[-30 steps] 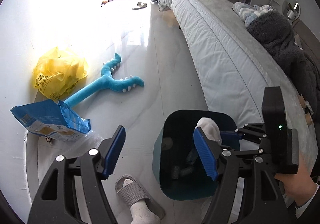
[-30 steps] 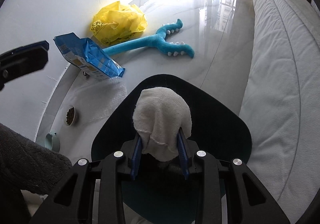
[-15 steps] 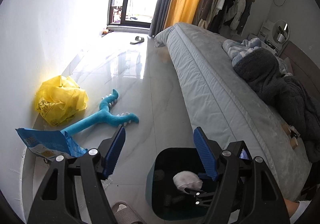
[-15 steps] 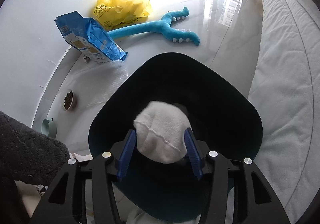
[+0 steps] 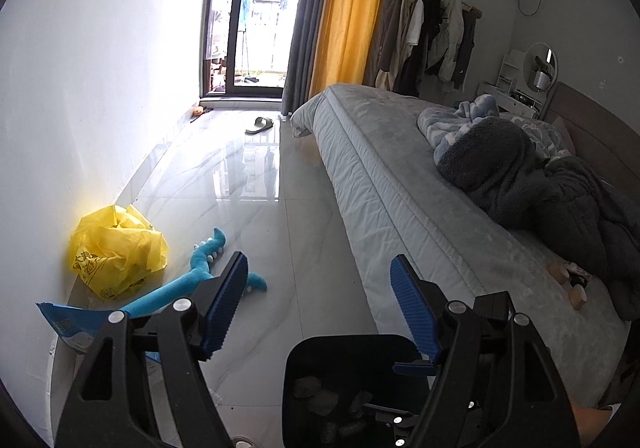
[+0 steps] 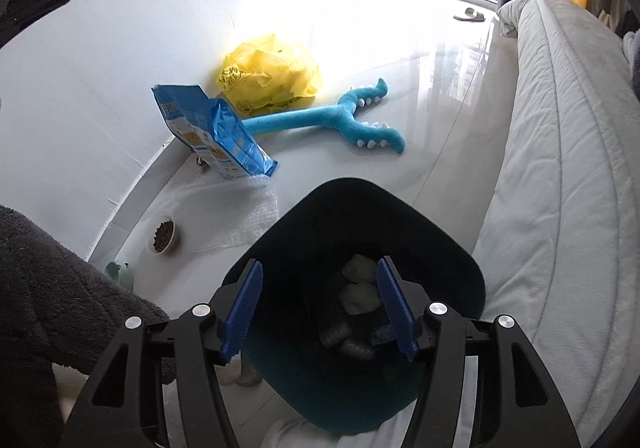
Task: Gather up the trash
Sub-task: 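Move the right gripper back to the brown tape-roll cores on the bed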
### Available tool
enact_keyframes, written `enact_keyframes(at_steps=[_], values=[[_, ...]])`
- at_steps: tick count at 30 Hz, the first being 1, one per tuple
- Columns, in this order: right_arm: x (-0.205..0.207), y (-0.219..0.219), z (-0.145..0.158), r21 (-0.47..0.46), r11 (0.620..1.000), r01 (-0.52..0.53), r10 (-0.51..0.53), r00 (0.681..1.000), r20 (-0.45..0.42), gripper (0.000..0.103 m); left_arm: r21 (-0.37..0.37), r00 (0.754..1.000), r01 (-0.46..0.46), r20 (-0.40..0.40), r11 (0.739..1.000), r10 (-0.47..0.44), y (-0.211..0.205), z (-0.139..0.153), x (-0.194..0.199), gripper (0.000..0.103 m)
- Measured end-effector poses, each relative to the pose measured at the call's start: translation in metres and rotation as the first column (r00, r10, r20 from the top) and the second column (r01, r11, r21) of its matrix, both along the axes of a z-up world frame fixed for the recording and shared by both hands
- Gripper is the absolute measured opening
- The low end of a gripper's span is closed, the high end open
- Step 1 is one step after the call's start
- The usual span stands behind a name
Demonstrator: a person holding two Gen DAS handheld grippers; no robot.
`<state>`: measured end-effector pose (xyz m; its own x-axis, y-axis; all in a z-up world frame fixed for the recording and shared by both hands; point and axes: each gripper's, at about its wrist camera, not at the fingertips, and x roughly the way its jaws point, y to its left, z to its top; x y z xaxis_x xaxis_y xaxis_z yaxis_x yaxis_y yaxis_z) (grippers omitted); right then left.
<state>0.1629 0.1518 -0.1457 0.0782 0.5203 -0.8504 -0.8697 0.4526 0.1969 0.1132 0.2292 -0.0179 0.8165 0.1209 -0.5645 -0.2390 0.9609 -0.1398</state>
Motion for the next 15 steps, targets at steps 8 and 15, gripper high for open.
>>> enact_keyframes(at_steps=[8, 15], values=[[0.009, -0.044, 0.04, 0.11, 0.993, 0.043, -0.052, 0.995, 0.086, 0.061, 0.024, 0.997, 0.073, 0.034, 0.997, -0.073, -0.044, 0.01, 0.018, 0.079], [0.029, -0.095, 0.064, 0.165, 0.977, 0.135, -0.159, 0.977, 0.141, 0.06, 0.028, 0.991, 0.124, 0.045, 0.992, -0.125, -0.076, 0.013, 0.033, 0.081]])
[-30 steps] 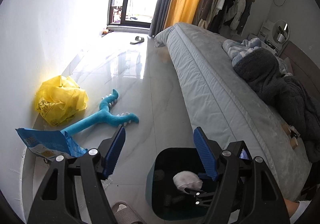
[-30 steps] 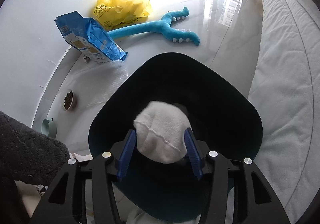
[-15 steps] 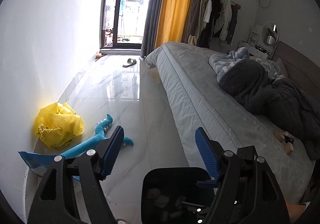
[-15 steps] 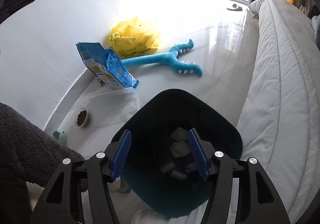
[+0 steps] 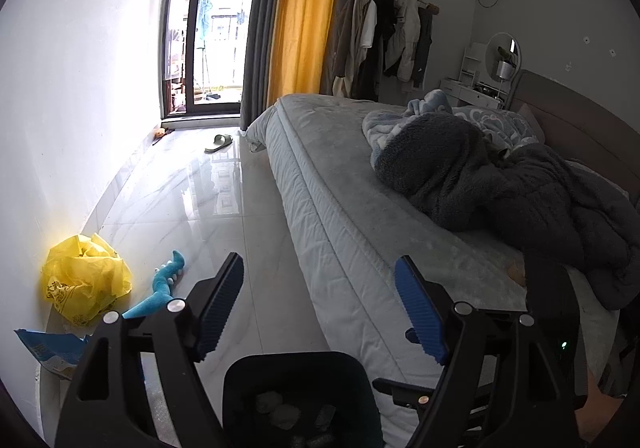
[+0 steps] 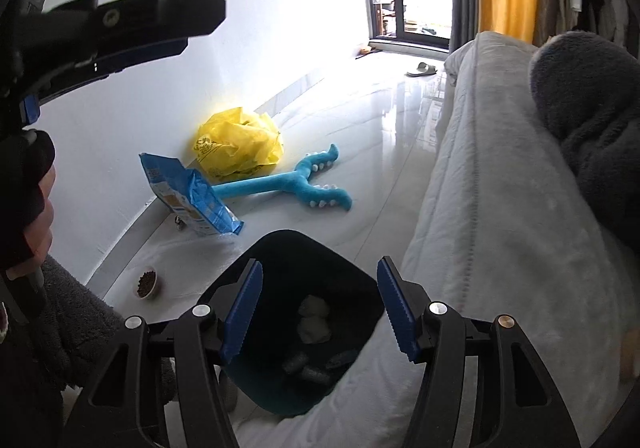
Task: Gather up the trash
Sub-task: 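Move the right gripper back to the brown tape-roll cores on the bed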
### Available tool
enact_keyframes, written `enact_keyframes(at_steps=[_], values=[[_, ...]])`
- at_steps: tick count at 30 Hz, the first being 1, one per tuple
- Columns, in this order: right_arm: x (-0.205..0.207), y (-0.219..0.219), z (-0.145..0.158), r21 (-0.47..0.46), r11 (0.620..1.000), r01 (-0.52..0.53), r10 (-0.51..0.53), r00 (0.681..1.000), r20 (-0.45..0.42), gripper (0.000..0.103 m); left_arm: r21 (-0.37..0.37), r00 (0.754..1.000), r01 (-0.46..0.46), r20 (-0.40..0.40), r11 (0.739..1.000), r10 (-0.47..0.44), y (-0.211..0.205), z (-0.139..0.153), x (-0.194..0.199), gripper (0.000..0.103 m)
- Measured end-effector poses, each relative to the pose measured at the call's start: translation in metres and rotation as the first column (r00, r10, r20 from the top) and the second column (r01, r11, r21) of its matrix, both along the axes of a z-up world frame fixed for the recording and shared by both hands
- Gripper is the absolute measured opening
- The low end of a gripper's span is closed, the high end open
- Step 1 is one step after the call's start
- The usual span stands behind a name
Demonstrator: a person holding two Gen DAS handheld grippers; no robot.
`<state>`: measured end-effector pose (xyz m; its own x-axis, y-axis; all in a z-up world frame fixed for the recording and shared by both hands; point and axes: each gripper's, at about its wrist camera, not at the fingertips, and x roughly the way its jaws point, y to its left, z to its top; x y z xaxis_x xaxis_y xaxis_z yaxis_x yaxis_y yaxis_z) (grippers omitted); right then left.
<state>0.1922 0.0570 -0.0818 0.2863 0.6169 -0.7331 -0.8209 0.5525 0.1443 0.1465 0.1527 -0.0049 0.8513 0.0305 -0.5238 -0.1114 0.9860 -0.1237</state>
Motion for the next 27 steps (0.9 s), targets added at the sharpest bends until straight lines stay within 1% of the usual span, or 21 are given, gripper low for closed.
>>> enact_keyframes(at_steps=[6, 12, 20, 25, 27], values=[[0.018, -0.049, 0.007, 0.006, 0.994, 0.106, -0.107, 0.994, 0.024, 0.061, -0.019, 0.999, 0.033, -0.006, 0.999, -0.033, -0.022, -0.003, 0.013, 0.081], [0.031, -0.095, 0.011, 0.008, 0.981, 0.193, -0.194, 0.98, 0.044, 0.064, -0.037, 0.997, 0.072, -0.003, 0.997, -0.072, -0.051, -0.002, 0.023, 0.081], [0.042, -0.15, 0.015, 0.011, 0.957, 0.29, -0.29, 0.955, 0.059, 0.067, -0.042, 0.992, 0.127, -0.016, 0.991, -0.127, -0.089, -0.006, 0.038, 0.081], [0.049, -0.183, 0.016, 0.009, 0.935, 0.354, -0.354, 0.933, 0.064, 0.068, -0.042, 0.987, 0.155, -0.033, 0.987, -0.156, -0.11, -0.013, 0.046, 0.083], [0.05, -0.193, 0.015, 0.008, 0.925, 0.379, -0.379, 0.923, 0.063, 0.073, -0.042, 0.985, 0.165, -0.037, 0.985, -0.166, -0.117, -0.016, 0.049, 0.083]])
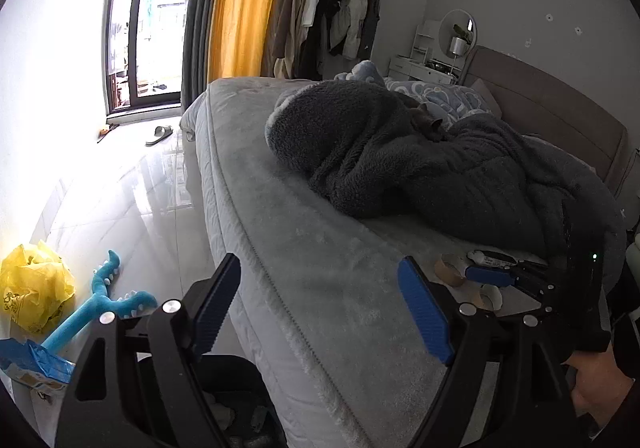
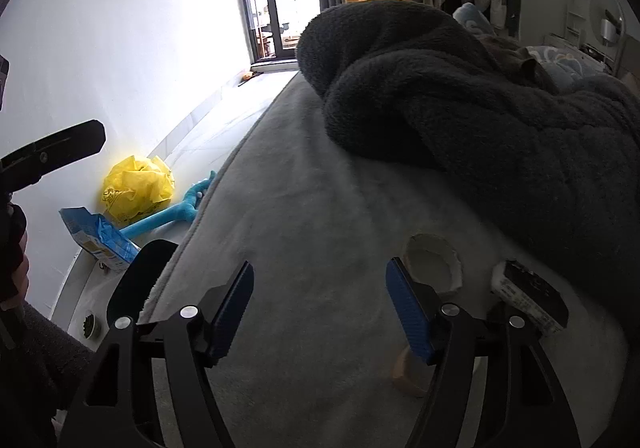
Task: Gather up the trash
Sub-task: 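Move the right gripper back to the brown tape-roll cores on the bed, then grasp a brown tape-roll core with the right gripper and lift it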
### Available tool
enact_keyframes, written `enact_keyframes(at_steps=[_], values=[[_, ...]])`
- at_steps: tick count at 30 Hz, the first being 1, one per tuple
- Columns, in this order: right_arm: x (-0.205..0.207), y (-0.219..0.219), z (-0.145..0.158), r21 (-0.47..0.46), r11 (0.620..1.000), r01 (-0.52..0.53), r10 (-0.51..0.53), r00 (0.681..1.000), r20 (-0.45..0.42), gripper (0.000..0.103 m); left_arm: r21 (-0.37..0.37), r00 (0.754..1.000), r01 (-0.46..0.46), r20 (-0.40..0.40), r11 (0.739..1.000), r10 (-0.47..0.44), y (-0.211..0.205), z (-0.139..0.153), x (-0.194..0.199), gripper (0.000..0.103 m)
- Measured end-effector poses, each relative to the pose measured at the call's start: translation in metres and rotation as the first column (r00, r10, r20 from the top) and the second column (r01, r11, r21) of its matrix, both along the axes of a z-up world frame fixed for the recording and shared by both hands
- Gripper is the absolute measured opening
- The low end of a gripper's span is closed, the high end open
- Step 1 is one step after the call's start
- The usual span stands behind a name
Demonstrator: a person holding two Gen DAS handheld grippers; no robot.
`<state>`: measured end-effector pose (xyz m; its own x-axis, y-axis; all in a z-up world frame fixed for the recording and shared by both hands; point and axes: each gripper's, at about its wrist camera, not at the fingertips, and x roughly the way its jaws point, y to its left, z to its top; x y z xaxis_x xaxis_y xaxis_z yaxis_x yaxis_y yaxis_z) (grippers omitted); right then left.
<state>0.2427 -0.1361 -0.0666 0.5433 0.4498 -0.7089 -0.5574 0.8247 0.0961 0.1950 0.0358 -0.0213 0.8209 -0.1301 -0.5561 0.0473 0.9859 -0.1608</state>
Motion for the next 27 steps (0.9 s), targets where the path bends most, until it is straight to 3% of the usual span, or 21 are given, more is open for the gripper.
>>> enact_keyframes(at_steps=[6, 15, 22, 27], values=[[0.003, -0.026, -0.003, 0.005, 0.999, 0.051, -0.051, 0.999, -0.011, 0.08, -0.011, 0.999, 0.034, -0.02, 0.999, -0.034, -0.016, -0.005, 0.009, 0.087], [0.009, -0.058, -0.011, 0.017, 0.996, 0.082, -0.081, 0.996, -0.046, 0.083, 0.024, 0.978, 0.199, -0.077, 0.98, -0.196, -0.058, -0.021, 0.034, 0.092], [0.011, -0.07, -0.017, 0.068, 0.996, 0.06, -0.054, 0.995, -0.081, 0.083, -0.022, 0.962, 0.265, -0.056, 0.964, -0.266, -0.07, -0.026, 0.058, 0.092], [0.014, -0.073, -0.028, 0.049, 0.997, 0.054, -0.049, 0.994, -0.103, 0.083, -0.057, 0.947, 0.317, -0.035, 0.947, -0.319, -0.077, -0.029, 0.072, 0.092]])
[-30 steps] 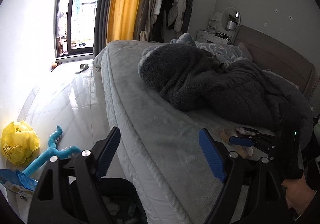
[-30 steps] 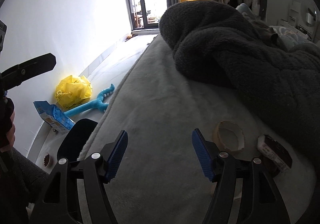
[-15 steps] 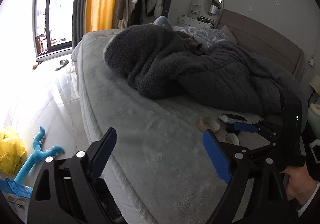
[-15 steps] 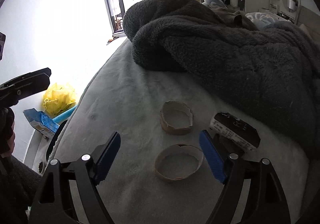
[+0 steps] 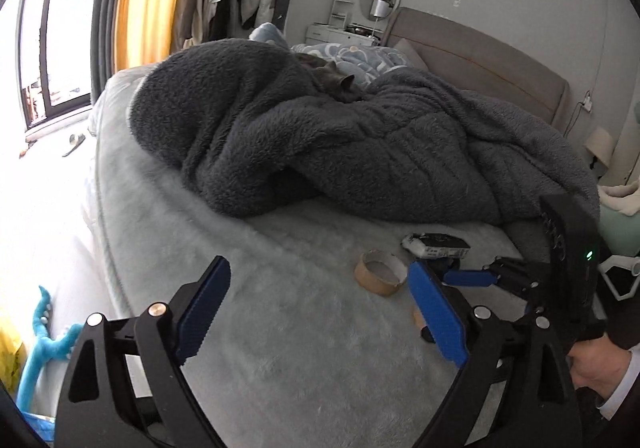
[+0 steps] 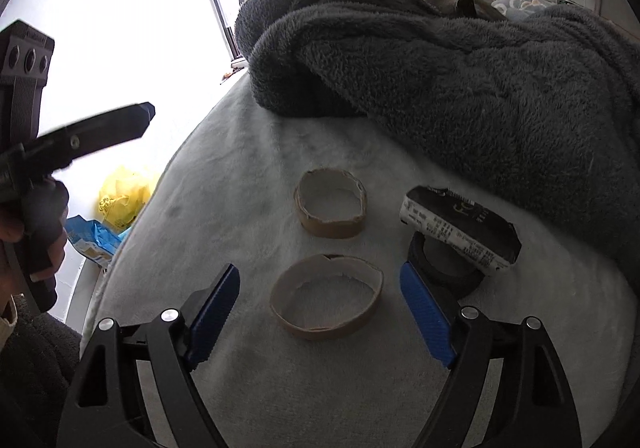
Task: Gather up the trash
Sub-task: 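Grasp a brown tape-roll core with the right gripper and lift it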
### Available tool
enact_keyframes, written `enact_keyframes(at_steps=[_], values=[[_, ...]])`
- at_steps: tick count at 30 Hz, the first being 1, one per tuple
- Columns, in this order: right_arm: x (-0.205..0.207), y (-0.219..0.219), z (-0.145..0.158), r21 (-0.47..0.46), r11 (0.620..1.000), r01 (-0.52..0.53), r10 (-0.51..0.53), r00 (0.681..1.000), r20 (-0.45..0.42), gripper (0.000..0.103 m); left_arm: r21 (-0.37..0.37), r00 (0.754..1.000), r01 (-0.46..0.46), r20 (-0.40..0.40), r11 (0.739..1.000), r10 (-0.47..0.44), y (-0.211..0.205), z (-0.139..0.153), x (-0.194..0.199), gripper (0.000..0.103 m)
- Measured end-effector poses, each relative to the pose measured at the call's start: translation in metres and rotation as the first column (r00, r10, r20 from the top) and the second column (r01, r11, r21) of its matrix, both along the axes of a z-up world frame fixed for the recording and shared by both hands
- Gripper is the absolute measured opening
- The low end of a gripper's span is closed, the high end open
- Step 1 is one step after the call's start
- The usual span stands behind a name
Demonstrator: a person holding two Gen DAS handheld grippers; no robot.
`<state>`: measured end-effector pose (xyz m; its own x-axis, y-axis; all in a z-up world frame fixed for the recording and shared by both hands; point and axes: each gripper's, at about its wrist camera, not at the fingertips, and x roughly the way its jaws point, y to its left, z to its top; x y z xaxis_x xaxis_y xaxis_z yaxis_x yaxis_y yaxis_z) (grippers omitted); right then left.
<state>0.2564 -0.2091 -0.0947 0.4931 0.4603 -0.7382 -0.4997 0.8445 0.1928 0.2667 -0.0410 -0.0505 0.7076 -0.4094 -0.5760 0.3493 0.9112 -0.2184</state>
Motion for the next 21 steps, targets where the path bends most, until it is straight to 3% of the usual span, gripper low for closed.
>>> enact_keyframes(at_steps=[4, 11, 21], values=[[0.0, -0.004, -0.007, 0.031, 0.999, -0.027, 0.027, 1.0, 0.005, 0.083, -0.024, 0.999, 0.047, 0.011, 0.999, -0.047, -0.009, -0.003, 0.009, 0.092], [0.0, -0.002, -0.012, 0.024, 0.998, -0.063, 0.063, 0.998, 0.005, 0.057, -0.046, 0.997, 0.073, -0.025, 0.996, -0.074, -0.024, -0.012, 0.027, 0.092], [-0.01, -0.027, 0.0, 0.065, 0.995, -0.073, 0.072, 0.997, 0.027, 0.055, -0.014, 0.995, 0.082, -0.048, 0.997, -0.083, -0.055, -0.029, 0.04, 0.092]])
